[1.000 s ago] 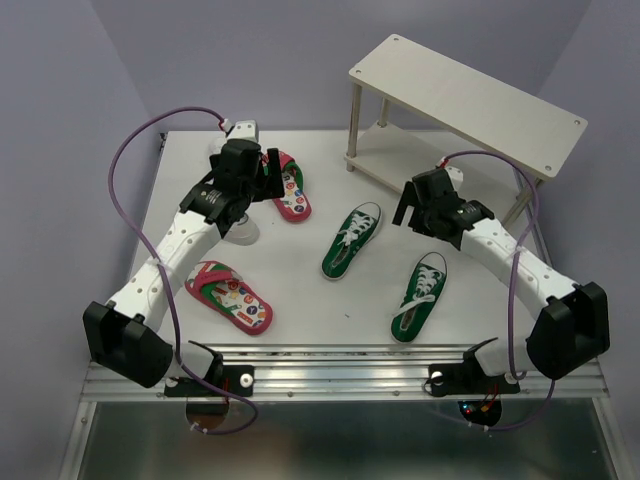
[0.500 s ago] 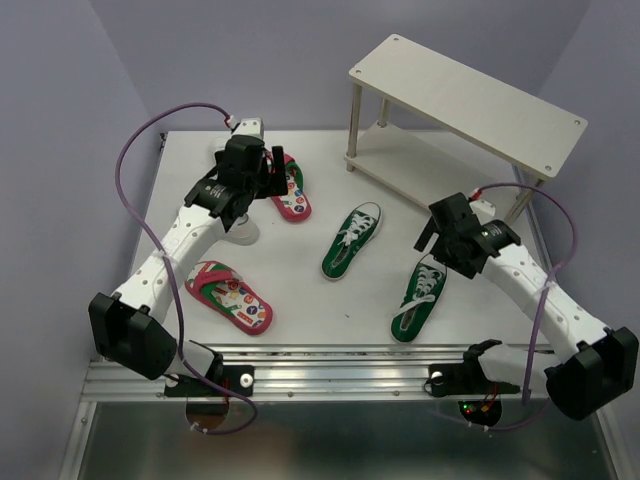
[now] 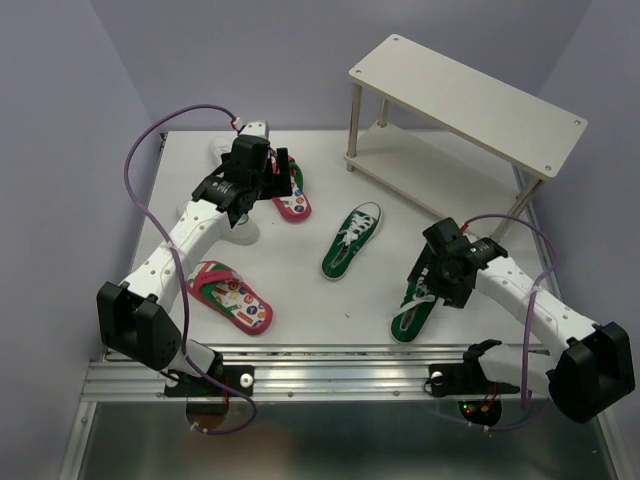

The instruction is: Place and organize the shoes onto the shoe shelf

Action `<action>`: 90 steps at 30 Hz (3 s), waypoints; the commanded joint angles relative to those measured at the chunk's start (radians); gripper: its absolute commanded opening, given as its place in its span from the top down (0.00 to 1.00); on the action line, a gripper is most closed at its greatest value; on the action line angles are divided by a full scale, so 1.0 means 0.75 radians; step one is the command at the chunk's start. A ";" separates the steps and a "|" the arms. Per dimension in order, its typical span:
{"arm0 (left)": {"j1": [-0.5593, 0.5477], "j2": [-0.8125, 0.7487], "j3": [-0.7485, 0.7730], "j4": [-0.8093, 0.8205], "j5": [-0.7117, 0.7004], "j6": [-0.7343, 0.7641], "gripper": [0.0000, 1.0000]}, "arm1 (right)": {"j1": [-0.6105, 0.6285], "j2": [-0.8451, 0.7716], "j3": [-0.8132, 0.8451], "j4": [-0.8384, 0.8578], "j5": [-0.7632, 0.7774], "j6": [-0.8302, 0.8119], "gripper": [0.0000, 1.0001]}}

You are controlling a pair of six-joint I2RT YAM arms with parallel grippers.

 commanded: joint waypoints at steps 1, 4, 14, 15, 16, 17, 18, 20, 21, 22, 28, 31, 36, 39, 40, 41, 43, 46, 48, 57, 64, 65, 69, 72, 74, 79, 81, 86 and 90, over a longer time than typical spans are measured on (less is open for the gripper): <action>-0.006 -0.012 0.058 0.043 0.003 -0.024 0.01 | 0.012 0.014 -0.054 0.144 -0.063 -0.022 0.17; -0.004 -0.004 0.058 0.045 0.007 -0.041 0.02 | 0.012 0.095 -0.058 0.197 -0.040 -0.059 0.35; -0.020 -0.006 0.048 0.049 -0.007 -0.073 0.02 | 0.012 0.133 0.031 0.190 -0.010 -0.126 0.99; -0.020 -0.012 0.048 0.049 -0.010 -0.075 0.02 | 0.012 0.114 0.052 0.173 0.001 -0.135 0.99; -0.022 -0.016 0.046 0.049 -0.012 -0.077 0.02 | 0.012 0.082 0.078 0.126 0.015 -0.141 0.99; -0.022 -0.018 0.046 0.049 -0.014 -0.075 0.02 | 0.012 0.067 0.107 0.126 0.035 -0.141 0.99; -0.022 -0.020 0.046 0.049 -0.014 -0.077 0.02 | 0.012 0.057 0.172 0.067 0.082 -0.141 0.99; -0.024 -0.026 0.050 0.049 -0.014 -0.075 0.02 | 0.012 0.039 0.238 0.004 0.123 -0.135 0.99; -0.024 -0.028 0.052 0.047 -0.012 -0.073 0.02 | 0.012 0.034 0.295 -0.007 0.160 -0.135 0.99; -0.024 -0.028 0.056 0.045 -0.006 -0.075 0.02 | 0.012 0.034 0.322 -0.013 0.180 -0.137 0.99; -0.030 -0.035 0.093 0.016 0.015 -0.084 0.02 | -0.010 0.171 0.457 0.013 0.320 -0.184 0.99; -0.030 -0.043 0.097 0.010 0.013 -0.075 0.02 | -0.080 0.265 0.549 0.058 0.324 -0.237 0.99; -0.033 -0.086 0.064 0.006 0.023 -0.079 0.02 | -0.214 0.351 0.633 0.169 0.320 -0.364 0.99; -0.030 -0.112 0.066 0.004 0.070 -0.090 0.02 | -0.280 0.390 0.635 0.232 0.334 -0.425 0.99; -0.033 -0.116 0.066 0.006 0.074 -0.094 0.02 | -0.294 0.392 0.633 0.257 0.330 -0.462 0.99; -0.033 -0.122 0.066 0.008 0.078 -0.098 0.02 | -0.309 0.406 0.633 0.293 0.326 -0.478 0.99; -0.033 -0.137 0.066 0.008 0.074 -0.100 0.02 | -0.321 0.433 0.659 0.308 0.354 -0.511 0.99; -0.031 -0.147 0.060 -0.002 0.060 -0.096 0.02 | -0.333 0.472 0.666 0.347 0.387 -0.540 0.99; -0.030 -0.161 0.046 -0.004 0.058 -0.094 0.02 | -0.334 0.466 0.641 0.412 0.395 -0.550 0.99; -0.033 -0.233 -0.038 0.004 0.050 -0.102 0.02 | -0.334 0.360 0.386 0.735 0.459 -0.587 0.99; -0.033 -0.262 -0.073 -0.002 0.044 -0.098 0.02 | -0.334 0.266 0.196 0.913 0.514 -0.566 0.99; -0.033 -0.262 -0.075 -0.002 0.048 -0.098 0.02 | -0.334 0.259 0.175 0.932 0.530 -0.566 0.99; -0.031 -0.264 -0.081 -0.017 0.050 -0.077 0.02 | -0.334 0.249 0.132 0.973 0.518 -0.550 0.53; -0.033 -0.268 -0.083 -0.023 0.044 -0.067 0.02 | -0.334 0.227 0.109 0.962 0.465 -0.519 0.40; -0.033 -0.272 -0.085 -0.029 0.038 -0.065 0.02 | -0.334 0.200 0.085 0.942 0.457 -0.497 0.38; -0.033 -0.284 -0.112 -0.023 0.033 -0.057 0.02 | -0.334 0.124 0.075 0.848 0.385 -0.413 0.23; -0.033 -0.286 -0.118 -0.021 0.035 -0.057 0.02 | -0.334 0.086 0.058 0.791 0.379 -0.380 0.19; -0.031 -0.290 -0.132 0.004 0.040 -0.051 0.02 | -0.234 0.006 -0.007 0.699 0.389 -0.288 0.07; -0.033 -0.274 -0.132 0.014 0.040 -0.041 0.02 | -0.135 -0.013 -0.070 0.652 0.461 -0.219 0.00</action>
